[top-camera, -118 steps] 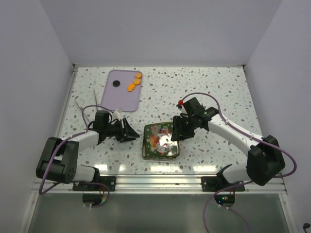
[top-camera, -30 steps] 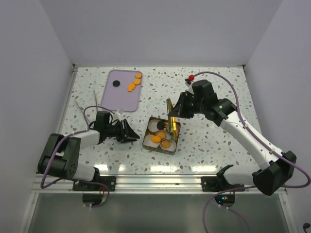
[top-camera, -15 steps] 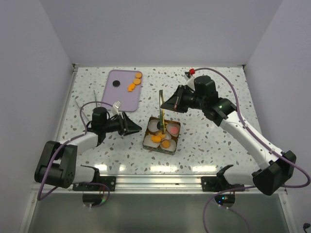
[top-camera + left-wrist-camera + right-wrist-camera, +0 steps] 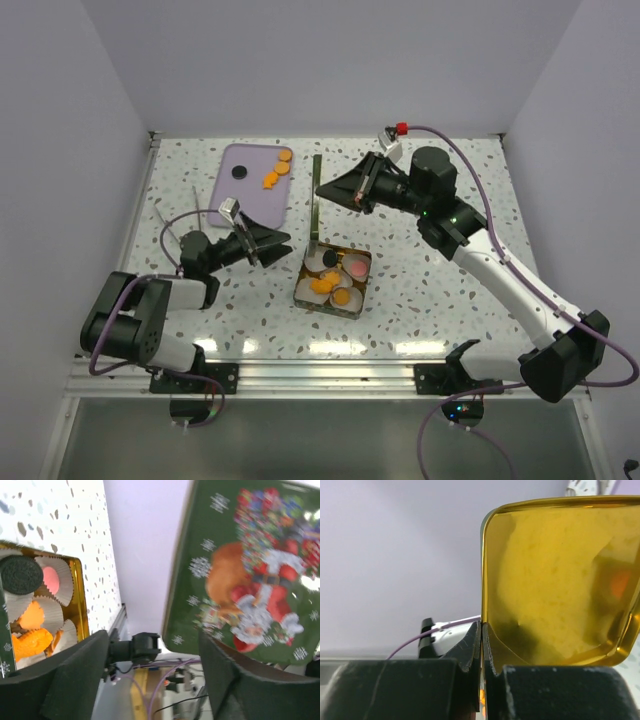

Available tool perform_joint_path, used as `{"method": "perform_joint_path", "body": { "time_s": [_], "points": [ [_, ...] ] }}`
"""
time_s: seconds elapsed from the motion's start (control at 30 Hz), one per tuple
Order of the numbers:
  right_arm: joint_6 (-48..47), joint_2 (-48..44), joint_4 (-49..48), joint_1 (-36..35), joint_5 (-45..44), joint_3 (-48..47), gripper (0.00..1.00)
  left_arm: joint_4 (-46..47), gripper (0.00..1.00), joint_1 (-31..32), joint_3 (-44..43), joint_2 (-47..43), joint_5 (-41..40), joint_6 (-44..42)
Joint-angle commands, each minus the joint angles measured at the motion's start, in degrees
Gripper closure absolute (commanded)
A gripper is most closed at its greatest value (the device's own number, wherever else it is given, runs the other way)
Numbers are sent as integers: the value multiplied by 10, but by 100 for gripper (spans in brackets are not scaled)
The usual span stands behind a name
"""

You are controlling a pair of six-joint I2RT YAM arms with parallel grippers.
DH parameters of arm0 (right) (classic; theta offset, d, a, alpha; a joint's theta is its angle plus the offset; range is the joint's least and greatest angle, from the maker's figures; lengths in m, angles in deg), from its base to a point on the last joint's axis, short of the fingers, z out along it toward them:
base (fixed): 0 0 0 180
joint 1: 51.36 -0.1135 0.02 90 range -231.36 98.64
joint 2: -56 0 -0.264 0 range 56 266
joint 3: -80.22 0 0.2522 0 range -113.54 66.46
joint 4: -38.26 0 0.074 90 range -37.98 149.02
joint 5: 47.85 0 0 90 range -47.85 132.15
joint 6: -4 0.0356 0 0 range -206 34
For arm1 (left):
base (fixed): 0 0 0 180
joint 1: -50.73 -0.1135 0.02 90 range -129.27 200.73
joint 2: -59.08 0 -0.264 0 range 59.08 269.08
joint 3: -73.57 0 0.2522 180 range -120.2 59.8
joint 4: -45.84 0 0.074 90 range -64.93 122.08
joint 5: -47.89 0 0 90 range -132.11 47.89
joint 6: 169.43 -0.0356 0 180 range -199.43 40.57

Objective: Pack the cookies

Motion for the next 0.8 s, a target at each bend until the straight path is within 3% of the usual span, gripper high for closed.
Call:
{"method": "perform_joint_path", "body": {
  "time_s": [0.0,0.17,0.4,0.77],
  "points": [
    [55,-16,-95,2,23,1,100,302,19,-4,8,40,-24,106],
    [84,-10,-130,2,31,9,100,307,16,-3,-3,62,-35,104],
    [96,4,-155,2,35,18,100,398,15,7,-46,102,-69,160],
    [136,47,-227,1,43,21,100,399,14,15,-79,102,-110,166]
  ]
}}
